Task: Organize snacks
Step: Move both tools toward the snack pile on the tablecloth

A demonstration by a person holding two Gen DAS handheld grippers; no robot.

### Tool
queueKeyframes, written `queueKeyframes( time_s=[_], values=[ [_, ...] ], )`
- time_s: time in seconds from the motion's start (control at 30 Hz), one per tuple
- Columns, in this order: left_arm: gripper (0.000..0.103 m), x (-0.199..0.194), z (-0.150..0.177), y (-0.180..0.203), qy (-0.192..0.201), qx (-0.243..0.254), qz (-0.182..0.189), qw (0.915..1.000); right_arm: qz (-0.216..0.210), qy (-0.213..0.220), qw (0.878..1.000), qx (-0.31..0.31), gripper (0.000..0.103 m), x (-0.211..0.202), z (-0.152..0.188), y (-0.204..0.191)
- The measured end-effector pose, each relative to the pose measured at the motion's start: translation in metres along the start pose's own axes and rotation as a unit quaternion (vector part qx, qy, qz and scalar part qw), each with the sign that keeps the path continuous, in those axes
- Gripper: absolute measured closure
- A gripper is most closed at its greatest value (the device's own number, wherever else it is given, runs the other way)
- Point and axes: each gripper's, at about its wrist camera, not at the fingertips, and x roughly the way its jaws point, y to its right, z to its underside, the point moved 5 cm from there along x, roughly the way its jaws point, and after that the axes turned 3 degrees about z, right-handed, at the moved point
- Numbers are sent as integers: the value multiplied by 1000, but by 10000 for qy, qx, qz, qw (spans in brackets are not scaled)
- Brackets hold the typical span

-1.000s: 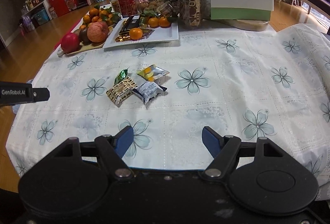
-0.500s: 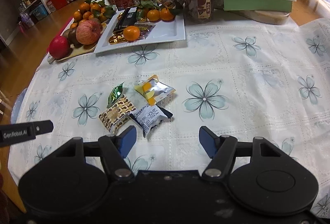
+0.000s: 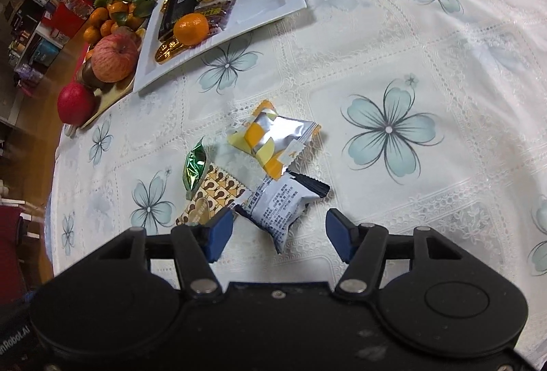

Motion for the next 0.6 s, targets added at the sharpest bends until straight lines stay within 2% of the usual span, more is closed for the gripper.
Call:
queueKeyframes(
  time_s=[0.13, 0.3, 0.4, 0.5, 0.57, 0.6],
  values=[
    [70, 2, 0, -4, -84, -115, 50, 9999, 42, -10, 10000, 82, 42, 11, -3, -7],
    [70, 4, 0, -7, -161, -176, 101, 9997, 262, 205, 9992, -230, 44, 19, -7, -23],
    [70, 4, 0, -8, -154, -169, 115, 9997, 360, 343, 9979, -425, 52, 24, -10, -31],
    [70, 4, -1, -10, -152, -194, 114, 9996, 443, 349, 9975, -416, 56, 27, -11, -31],
    [70, 4, -2, -11, -141, -219, 127, 9996, 549, 339, 9969, -451, 65, 30, -11, -29],
    [70, 4, -2, -11, -127, -221, 119, 9996, 567, 355, 9964, -526, 66, 29, -10, -29]
  ],
)
